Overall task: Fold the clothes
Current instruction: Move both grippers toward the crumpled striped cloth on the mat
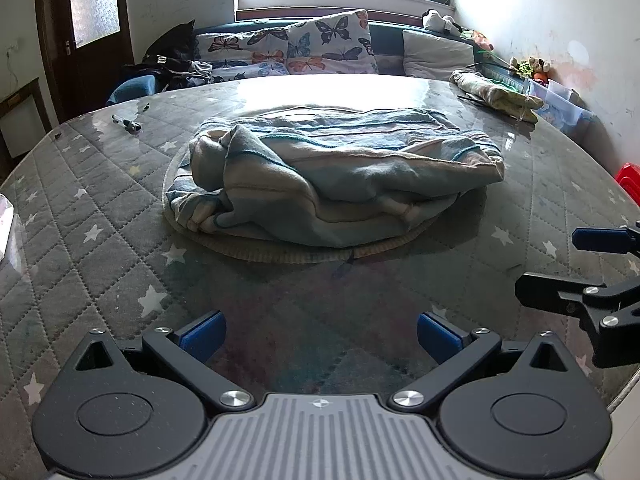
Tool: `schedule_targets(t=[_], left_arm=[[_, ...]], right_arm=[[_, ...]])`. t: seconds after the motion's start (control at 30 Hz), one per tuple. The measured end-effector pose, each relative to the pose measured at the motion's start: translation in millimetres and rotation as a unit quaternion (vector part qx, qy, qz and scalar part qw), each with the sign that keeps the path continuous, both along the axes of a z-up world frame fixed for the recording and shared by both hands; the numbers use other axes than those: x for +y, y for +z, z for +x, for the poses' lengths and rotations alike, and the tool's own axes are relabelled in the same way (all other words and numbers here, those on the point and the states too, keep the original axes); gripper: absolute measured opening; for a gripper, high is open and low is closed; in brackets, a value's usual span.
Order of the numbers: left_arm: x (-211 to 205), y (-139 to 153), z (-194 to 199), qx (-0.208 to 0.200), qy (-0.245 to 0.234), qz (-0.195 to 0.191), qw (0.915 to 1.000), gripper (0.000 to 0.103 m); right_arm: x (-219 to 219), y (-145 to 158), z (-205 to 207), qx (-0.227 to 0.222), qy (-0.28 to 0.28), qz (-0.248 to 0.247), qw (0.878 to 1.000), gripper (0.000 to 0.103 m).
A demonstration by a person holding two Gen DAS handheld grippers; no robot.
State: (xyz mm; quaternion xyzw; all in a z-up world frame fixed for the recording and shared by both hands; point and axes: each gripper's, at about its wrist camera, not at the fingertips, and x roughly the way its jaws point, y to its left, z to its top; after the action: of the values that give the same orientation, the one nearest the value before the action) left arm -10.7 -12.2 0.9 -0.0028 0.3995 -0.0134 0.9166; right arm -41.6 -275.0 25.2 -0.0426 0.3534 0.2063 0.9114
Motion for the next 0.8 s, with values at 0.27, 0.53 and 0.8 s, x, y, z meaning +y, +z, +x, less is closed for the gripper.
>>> schedule_targets(t=[0.27, 0.53, 0.8], left_arm=[[-1.8, 0.9, 3.7, 0.003, 0.003, 0.008, 1.0, 0.103], [-1.3, -1.0, 8.3, 0.011, 0.012, 0.013, 0.9998, 0.103], [-2.6, -3.1, 14.1, 0.019, 0.013, 0.019, 0.9996, 0.103]], right_arm=[[3.7, 0.2, 0.2, 0.001, 0.005, -0.002, 1.0, 0.103], [4.3, -1.9, 5.2, 0.007, 0.004, -0.003, 1.0, 0.103], [6.8, -3.3, 11.2, 0.012, 0.01, 0.0, 1.0, 0.103]])
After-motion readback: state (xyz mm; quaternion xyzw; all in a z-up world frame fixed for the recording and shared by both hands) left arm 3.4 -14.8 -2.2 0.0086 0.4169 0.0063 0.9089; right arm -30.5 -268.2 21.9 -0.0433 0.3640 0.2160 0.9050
